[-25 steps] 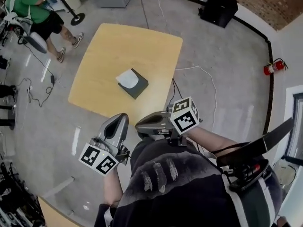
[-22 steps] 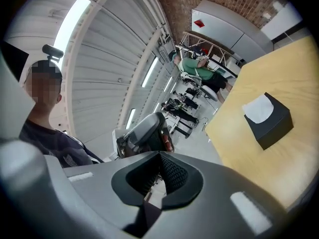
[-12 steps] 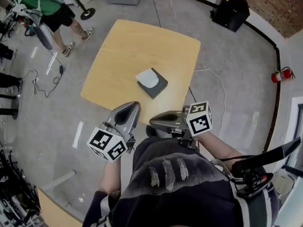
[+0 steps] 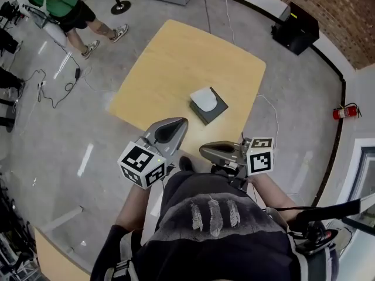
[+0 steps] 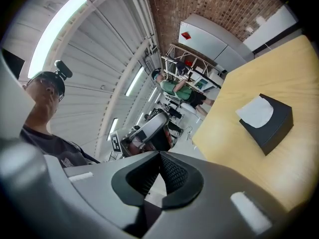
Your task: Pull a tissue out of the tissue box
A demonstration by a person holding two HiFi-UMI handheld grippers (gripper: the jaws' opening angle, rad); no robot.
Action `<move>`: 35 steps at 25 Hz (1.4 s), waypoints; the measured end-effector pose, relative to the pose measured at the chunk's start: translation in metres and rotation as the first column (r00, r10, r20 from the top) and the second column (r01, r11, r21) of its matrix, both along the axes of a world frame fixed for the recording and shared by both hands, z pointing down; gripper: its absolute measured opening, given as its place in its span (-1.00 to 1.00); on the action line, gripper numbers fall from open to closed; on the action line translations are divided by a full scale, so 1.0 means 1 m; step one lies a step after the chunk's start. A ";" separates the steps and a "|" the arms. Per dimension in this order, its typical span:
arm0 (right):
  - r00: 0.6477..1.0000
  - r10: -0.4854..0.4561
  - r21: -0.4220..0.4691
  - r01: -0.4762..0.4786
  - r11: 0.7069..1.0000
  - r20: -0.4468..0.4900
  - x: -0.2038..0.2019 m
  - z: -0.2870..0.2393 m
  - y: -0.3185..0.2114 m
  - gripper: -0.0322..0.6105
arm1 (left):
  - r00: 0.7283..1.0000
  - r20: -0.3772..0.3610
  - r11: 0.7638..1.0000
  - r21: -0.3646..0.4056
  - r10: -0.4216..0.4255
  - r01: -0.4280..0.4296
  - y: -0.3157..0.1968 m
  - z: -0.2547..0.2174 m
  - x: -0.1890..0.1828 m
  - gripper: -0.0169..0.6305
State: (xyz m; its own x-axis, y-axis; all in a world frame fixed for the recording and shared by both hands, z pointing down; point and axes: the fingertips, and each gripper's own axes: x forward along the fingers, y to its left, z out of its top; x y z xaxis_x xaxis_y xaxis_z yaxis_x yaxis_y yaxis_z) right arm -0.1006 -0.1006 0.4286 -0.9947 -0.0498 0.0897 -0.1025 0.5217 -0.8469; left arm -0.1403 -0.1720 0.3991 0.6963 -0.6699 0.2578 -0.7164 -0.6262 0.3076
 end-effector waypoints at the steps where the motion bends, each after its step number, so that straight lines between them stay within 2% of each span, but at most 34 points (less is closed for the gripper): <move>1: 1.000 0.001 0.005 -0.001 1.000 -0.014 -0.003 0.001 0.001 -0.91 | 1.000 -0.001 1.000 -0.005 0.007 -0.007 -0.001 0.003 -0.003 -0.94; 6: 0.998 0.035 0.008 -0.034 0.999 -0.051 -0.010 0.004 -0.002 -0.92 | 0.999 0.042 1.000 -0.011 0.018 -0.017 -0.023 0.022 -0.013 -0.94; 7: 0.998 0.046 0.002 -0.046 0.999 -0.052 -0.009 0.005 -0.004 -0.92 | 0.999 0.051 1.000 -0.015 0.015 -0.014 -0.030 0.026 -0.013 -0.87; 9: 0.997 0.056 -0.007 -0.056 0.998 -0.055 -0.008 0.005 -0.008 -0.92 | 0.997 0.071 0.999 -0.032 0.012 -0.010 -0.046 0.035 -0.010 -0.35; 10: 0.997 0.054 -0.009 -0.055 0.998 -0.055 -0.008 0.004 -0.009 -0.92 | 0.996 0.087 0.999 -0.040 0.016 -0.012 -0.054 0.040 -0.007 -0.21; 12: 0.997 0.049 -0.009 -0.050 0.999 -0.052 -0.009 0.003 -0.011 -0.92 | 0.990 0.135 0.998 -0.057 0.041 -0.034 -0.066 0.050 0.000 -0.10; 17: 0.997 0.068 -0.012 -0.068 0.998 -0.030 -0.004 0.003 -0.018 -0.92 | 0.970 0.221 0.992 -0.103 0.098 -0.076 -0.082 0.073 0.019 -0.06; 20: 0.996 0.084 -0.003 -0.084 0.996 -0.037 0.007 0.006 -0.025 -0.92 | 0.958 0.267 0.984 -0.163 0.107 -0.065 -0.098 0.094 0.027 -0.02; 21: 0.995 0.086 -0.002 -0.087 0.996 -0.041 0.013 0.008 -0.027 -0.92 | 0.956 0.274 0.981 -0.190 0.102 -0.050 -0.105 0.103 0.031 0.05; 24: 0.993 0.113 -0.006 -0.113 0.994 -0.036 0.027 0.013 -0.029 -0.92 | 0.958 0.272 0.959 -0.283 0.087 -0.006 -0.119 0.137 0.034 0.15; 27: 0.989 0.139 -0.001 -0.139 0.990 -0.044 0.036 0.017 -0.027 -0.92 | 0.966 0.236 0.925 -0.379 0.102 -0.005 -0.121 0.162 0.036 0.18; 29: 0.987 0.148 0.005 -0.148 0.989 -0.054 0.041 0.023 -0.024 -0.92 | 0.967 0.233 0.916 -0.401 0.101 0.001 -0.123 0.172 0.036 0.19; 35: 0.982 0.178 0.010 -0.178 0.984 -0.058 0.050 0.030 -0.019 -0.92 | 0.943 0.307 0.905 -0.425 0.126 0.017 -0.127 0.204 0.034 0.19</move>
State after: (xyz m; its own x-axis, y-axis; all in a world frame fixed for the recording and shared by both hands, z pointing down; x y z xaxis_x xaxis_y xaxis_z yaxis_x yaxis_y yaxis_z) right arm -0.0508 -0.1195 0.4590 -0.9630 -0.2261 0.1465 -0.2431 0.4948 -0.8343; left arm -0.1060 -0.2992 0.6026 0.5602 -0.4140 0.7175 -0.7884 -0.5324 0.3083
